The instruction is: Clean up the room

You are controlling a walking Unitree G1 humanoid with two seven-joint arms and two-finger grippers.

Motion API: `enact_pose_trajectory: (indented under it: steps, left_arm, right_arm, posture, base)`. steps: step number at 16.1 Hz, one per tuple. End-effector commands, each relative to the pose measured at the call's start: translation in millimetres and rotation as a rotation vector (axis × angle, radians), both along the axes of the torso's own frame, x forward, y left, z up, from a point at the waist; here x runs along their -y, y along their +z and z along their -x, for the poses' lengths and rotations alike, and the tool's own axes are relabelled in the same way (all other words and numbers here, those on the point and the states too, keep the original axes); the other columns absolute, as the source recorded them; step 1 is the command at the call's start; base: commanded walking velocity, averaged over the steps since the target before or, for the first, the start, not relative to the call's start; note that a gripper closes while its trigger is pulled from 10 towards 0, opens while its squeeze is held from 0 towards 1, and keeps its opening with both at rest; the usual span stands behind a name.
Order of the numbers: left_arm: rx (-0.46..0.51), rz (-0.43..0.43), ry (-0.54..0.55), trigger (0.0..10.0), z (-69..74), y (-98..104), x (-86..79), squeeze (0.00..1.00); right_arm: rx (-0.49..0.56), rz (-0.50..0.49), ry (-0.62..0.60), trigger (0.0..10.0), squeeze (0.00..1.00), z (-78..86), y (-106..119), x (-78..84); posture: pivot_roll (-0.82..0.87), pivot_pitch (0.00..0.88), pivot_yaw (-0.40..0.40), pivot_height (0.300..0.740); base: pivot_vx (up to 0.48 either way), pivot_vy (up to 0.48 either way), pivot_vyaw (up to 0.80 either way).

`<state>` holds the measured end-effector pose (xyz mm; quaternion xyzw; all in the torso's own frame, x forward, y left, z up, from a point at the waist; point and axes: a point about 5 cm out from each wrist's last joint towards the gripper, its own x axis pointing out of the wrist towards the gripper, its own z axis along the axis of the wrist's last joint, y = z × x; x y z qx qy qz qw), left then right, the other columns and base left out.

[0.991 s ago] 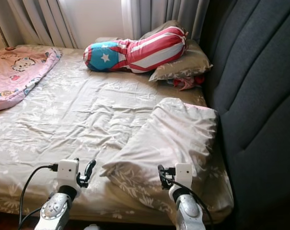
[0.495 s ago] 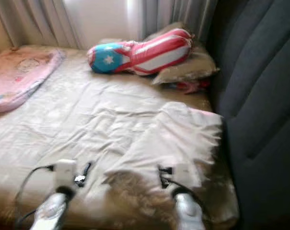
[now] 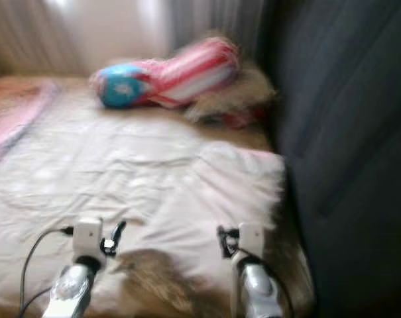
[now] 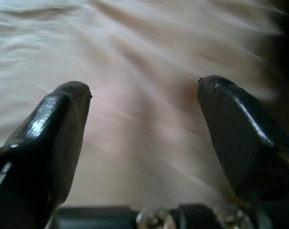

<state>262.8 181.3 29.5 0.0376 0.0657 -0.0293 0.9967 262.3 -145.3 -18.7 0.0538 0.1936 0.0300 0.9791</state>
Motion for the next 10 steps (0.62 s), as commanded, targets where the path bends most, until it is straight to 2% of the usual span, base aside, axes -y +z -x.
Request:
enact_pose_trajectory:
  steps: [1, 3, 7, 9, 10]
  left_arm:
    - [-0.003, 0.001, -0.008, 10.0, 1.4, -2, 0.5, 0.0]
    - [-0.005, -0.002, -0.01, 10.0, 1.9, -2, -0.6, 0.0]
    - [-0.008, -0.006, -0.013, 10.0, 2.7, -2, -2.0, 0.0]
    - [-0.009, -0.012, -0.017, 10.0, 2.4, -1, -3.2, 0.0]
    - [-0.003, -0.014, -0.02, 10.0, 2.0, 1, -3.6, 0.0]
  right_arm:
    - [-0.051, -0.007, -0.034, 10.0, 0.0, 5.3, -7, 3.4]
    - [-0.109, -0.014, -0.062, 10.0, 1.0, 9.2, -13, 6.4]
    - [-0.168, -0.132, -0.113, 10.0, 1.0, 10.6, -18, 4.5]
    - [-0.256, -0.059, -0.1, 10.0, 1.0, 15.1, -25, 5.3]
    - [-0.28, -0.058, -0.111, 10.0, 1.0, 15.4, -26, 5.0]
  posture:
    - [0.01, 0.0, -0.055, 0.661]
    - [0.01, 0.0, -0.054, 0.661]
    - [0.02, 0.0, -0.047, 0.661]
    - [0.02, 0.0, -0.044, 0.661]
    - [0.02, 0.012, -0.041, 0.661]
  base:
    - [0.0, 0.0, 0.0]
    - [0.0, 0.0, 0.0]
    - [0.0, 0.0, 0.0]
    - [0.0, 0.0, 0.0]
    - [0.0, 0.0, 0.0]
